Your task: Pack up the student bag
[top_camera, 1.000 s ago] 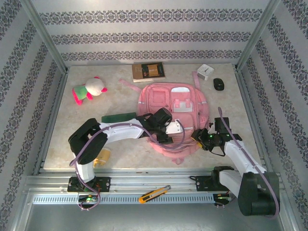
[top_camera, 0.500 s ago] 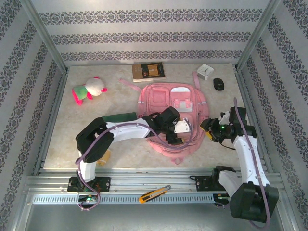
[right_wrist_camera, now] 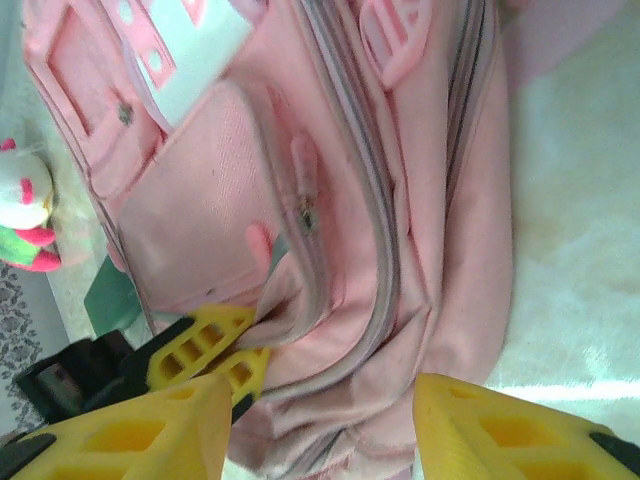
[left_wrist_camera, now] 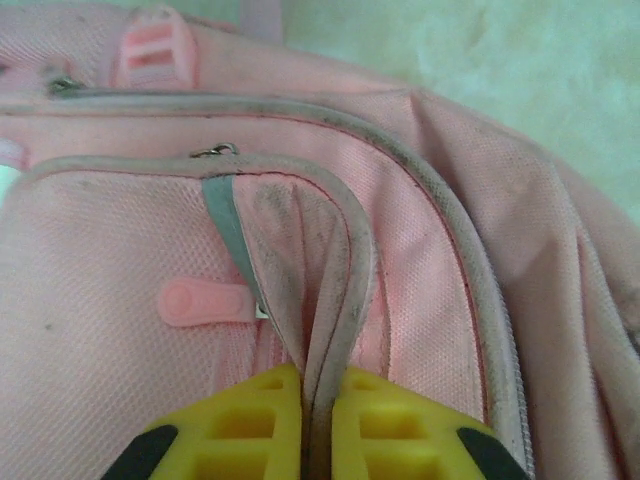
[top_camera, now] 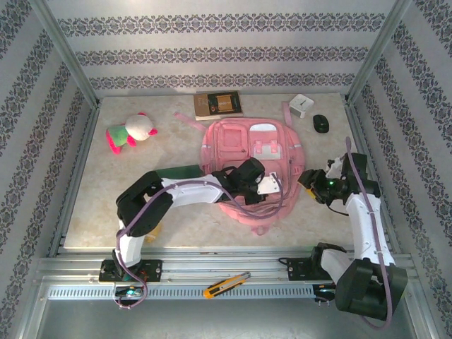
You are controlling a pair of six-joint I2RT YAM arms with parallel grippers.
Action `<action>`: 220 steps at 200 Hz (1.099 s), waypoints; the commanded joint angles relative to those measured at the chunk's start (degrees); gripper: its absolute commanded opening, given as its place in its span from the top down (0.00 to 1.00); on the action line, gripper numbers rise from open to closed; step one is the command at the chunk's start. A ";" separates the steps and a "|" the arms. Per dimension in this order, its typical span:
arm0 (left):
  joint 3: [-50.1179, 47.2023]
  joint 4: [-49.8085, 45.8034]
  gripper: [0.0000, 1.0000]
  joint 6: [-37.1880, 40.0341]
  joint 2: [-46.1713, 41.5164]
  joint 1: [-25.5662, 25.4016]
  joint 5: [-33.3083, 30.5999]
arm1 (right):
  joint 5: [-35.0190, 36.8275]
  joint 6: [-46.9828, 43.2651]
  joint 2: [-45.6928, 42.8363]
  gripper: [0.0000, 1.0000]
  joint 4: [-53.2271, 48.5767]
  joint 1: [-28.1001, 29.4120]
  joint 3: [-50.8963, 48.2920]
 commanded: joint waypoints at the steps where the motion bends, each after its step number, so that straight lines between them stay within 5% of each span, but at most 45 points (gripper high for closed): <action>1: 3.89 -2.77 0.96 -1.94 -7.97 3.41 5.63 | -1.77 -4.43 -1.08 0.49 2.16 -1.97 3.36; 100: 7.47 -6.03 1.00 -5.20 -16.09 16.03 22.04 | -6.88 -21.02 -3.24 0.51 14.46 -2.77 4.63; 125: 5.35 -3.71 1.00 -5.39 -17.41 18.04 25.74 | -7.12 -36.39 -5.39 0.52 14.68 -2.74 2.12; 153: 2.14 1.10 1.00 -5.90 -19.22 20.13 29.84 | -8.65 -50.86 -6.04 0.42 17.39 -2.82 -1.18; 220: -0.28 7.73 1.00 -9.16 -20.18 23.98 38.34 | -11.24 -82.86 9.15 0.50 15.06 -2.42 0.31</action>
